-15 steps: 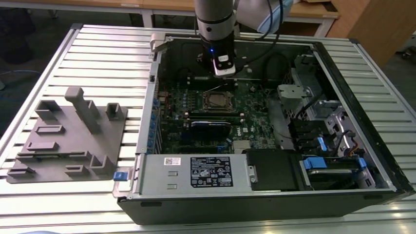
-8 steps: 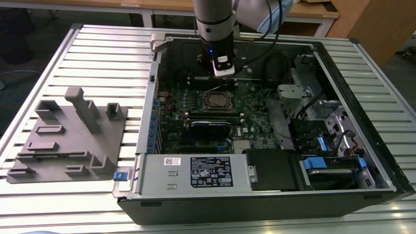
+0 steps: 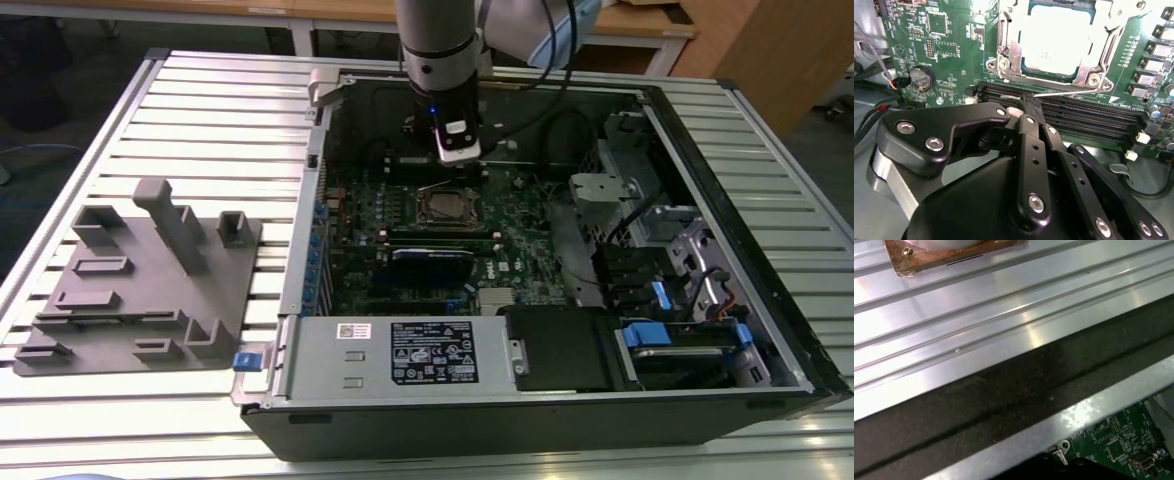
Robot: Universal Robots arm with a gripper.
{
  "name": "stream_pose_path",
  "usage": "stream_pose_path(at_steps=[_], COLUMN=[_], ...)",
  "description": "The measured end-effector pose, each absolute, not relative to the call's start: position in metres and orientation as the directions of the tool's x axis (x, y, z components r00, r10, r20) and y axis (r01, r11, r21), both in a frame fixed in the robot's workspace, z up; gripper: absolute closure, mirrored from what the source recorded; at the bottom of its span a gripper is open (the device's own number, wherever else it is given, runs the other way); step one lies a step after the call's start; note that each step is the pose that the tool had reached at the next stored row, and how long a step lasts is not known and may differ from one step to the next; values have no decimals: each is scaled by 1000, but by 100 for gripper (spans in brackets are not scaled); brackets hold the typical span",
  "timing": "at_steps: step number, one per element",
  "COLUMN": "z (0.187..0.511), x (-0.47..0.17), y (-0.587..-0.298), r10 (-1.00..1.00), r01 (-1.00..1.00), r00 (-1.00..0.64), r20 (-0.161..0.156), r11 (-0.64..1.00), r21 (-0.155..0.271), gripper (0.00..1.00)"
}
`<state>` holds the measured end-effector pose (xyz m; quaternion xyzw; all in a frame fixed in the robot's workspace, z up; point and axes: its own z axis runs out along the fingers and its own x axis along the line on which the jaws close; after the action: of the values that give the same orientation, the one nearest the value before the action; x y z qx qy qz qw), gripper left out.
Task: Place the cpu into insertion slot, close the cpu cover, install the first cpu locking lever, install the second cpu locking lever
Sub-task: 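Install the first cpu locking lever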
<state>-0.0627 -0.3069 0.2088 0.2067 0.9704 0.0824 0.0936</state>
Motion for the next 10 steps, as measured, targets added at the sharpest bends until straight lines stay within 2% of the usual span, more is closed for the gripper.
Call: stream_pose_path(at_steps=[10], z=[203], x=[-64], y=[-307], r10=[416], r01=[385], r00=[-897], r20=[-149], r11=[901], r21=[199], gripper=[89])
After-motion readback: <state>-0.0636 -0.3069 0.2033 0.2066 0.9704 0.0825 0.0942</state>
